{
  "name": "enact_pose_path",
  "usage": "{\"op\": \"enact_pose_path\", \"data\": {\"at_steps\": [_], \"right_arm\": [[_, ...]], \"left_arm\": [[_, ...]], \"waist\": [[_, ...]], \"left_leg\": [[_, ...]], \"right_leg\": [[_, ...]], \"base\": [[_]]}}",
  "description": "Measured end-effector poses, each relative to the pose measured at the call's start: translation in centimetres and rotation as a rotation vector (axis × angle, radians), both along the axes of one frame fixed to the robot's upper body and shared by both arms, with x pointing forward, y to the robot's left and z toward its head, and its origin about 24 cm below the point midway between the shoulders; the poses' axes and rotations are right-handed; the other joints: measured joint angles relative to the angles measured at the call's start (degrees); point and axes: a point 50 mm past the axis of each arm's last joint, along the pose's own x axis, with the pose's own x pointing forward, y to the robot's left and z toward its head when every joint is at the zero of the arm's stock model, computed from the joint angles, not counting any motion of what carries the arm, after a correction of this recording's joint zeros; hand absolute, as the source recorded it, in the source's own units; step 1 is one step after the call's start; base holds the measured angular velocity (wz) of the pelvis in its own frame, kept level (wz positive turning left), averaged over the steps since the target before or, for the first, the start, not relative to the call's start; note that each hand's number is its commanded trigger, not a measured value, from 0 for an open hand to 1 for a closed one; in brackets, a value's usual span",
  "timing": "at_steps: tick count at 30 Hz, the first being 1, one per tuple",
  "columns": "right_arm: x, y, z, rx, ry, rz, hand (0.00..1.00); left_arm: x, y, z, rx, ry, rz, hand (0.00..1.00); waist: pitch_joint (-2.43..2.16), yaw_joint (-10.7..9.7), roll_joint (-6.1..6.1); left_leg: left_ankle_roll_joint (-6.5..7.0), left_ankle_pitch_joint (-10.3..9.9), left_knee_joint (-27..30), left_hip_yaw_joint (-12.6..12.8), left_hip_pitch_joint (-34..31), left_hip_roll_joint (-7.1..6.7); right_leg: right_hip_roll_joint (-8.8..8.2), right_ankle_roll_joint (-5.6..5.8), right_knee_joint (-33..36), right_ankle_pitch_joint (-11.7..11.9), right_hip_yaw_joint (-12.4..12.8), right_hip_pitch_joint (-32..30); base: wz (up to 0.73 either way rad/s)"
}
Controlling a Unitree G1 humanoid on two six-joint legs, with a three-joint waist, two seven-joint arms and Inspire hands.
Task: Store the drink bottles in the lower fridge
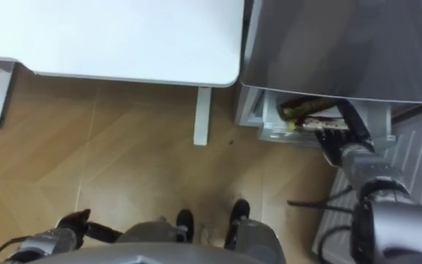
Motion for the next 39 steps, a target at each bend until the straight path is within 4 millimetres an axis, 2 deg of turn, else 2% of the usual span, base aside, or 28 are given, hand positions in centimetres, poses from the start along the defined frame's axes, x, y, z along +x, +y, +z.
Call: {"op": "enact_pose_path", "data": {"at_steps": [6, 9, 11, 13, 14, 18, 20, 22, 26, 30, 31, 39], "right_arm": [[-4.3, -0.6, -1.9, -0.021, 0.092, -0.07, 0.0], [-6.7, 0.5, -3.3, -0.024, 0.173, -0.034, 0.0], [-9.4, 1.8, -4.7, -0.002, 0.262, 0.001, 0.0], [-11.2, 3.2, -5.7, 0.013, 0.334, 0.054, 0.0], [-12.1, 4.0, -6.1, 0.024, 0.367, 0.081, 0.0], [-14.7, 5.5, -7.0, 0.027, 0.476, 0.183, 0.0], [-16.0, 6.0, -7.3, 0.005, 0.54, 0.295, 0.0], [-17.0, 6.3, -7.4, -0.003, 0.588, 0.372, 0.0], [-18.6, 6.5, -7.5, -0.015, 0.658, 0.48, 0.0], [-19.9, 6.5, -7.5, -0.04, 0.717, 0.57, 0.0], [-20.3, 6.6, -7.5, -0.045, 0.736, 0.602, 0.0], [-20.7, 6.5, -7.5, -0.11, 0.826, 0.819, 0.0]], "left_arm": [[-2.9, 1.0, -0.1, 0.041, 0.033, 0.092, 0.0], [-4.0, 0.8, -0.3, 0.047, 0.057, 0.102, 0.0], [-5.0, 0.8, -0.4, 0.05, 0.081, 0.104, 0.0], [-5.6, 0.9, -0.4, 0.073, 0.101, 0.09, 0.0], [-6.0, 0.9, -0.4, 0.09, 0.11, 0.079, 0.0], [-7.3, 0.3, -0.6, 0.099, 0.145, 0.073, 0.0], [-8.1, 0.1, -0.7, 0.098, 0.167, 0.073, 0.0], [-8.8, 0.1, -0.6, 0.098, 0.184, 0.098, 0.0], [-10.0, -0.2, -0.7, 0.088, 0.219, 0.171, 0.0], [-10.4, -0.3, -0.7, 0.084, 0.224, 0.224, 0.0], [-10.5, -0.3, -0.7, 0.084, 0.225, 0.233, 0.0], [-10.4, -0.4, -0.7, 0.081, 0.236, 0.219, 0.0]], "waist": [[-0.12, -0.4, 0.1], [-0.02, -0.9, 0.15], [0.18, -0.8, 0.31], [0.19, -0.8, 0.09], [0.35, -0.7, 0.2], [0.45, -0.8, 0.4], [0.44, -0.9, 0.44], [0.59, -1.1, 0.39], [0.43, -1.4, 0.38], [0.46, -1.6, 0.37], [0.35, -1.5, 0.44], [0.36, -1.5, 0.49]], "left_leg": [[-0.52, -1.0, -0.9, 1.0, 4.5, 0.85], [-0.86, -1.2, -0.9, 0.9, 6.5, 0.93], [-1.36, -1.7, -1.1, 0.9, 8.4, 1.32], [-1.65, -2.0, -1.3, 1.0, 9.3, 1.55], [-1.81, -2.2, -1.3, 1.1, 9.8, 1.77], [-2.18, -2.8, -1.2, 1.1, 10.9, 2.15], [-2.33, -3.1, -1.3, 1.0, 11.9, 2.29], [-2.43, -3.5, -1.4, 1.0, 12.9, 2.41], [-2.5, -4.3, -1.3, 0.9, 14.2, 2.65], [-2.49, -4.6, -1.4, 0.8, 15.1, 2.7], [-2.51, -4.8, -1.3, 0.8, 15.2, 2.74], [-2.53, -4.9, -1.3, 0.9, 15.3, 2.79]], "right_leg": [[1.19, -0.19, -1.5, 0.1, 0.2, 4.9], [1.63, -0.54, -1.7, -0.1, 0.2, 6.6], [2.01, -0.79, -1.6, -0.7, 0.2, 8.5], [2.27, -0.92, -1.4, -1.4, 0.5, 9.0], [2.58, -1.0, -1.5, -1.5, 1.2, 9.5], [3.0, -1.18, -1.6, -1.6, 1.6, 10.6], [3.35, -1.17, -1.5, -2.1, 1.7, 11.5], [3.48, -1.15, -1.5, -2.6, 1.6, 12.4], [3.65, -0.96, -1.6, -3.3, 1.5, 13.6], [3.69, -0.83, -1.7, -3.6, 1.6, 14.8], [3.7, -0.82, -1.6, -3.8, 1.6, 14.9], [3.82, -0.82, -1.6, -3.9, 1.6, 14.9]], "base": [[-0.12], [0.0], [0.0], [-0.06], [-0.12], [-0.07], [0.0], [0.0], [0.01], [0.01], [0.0], [0.0]]}}
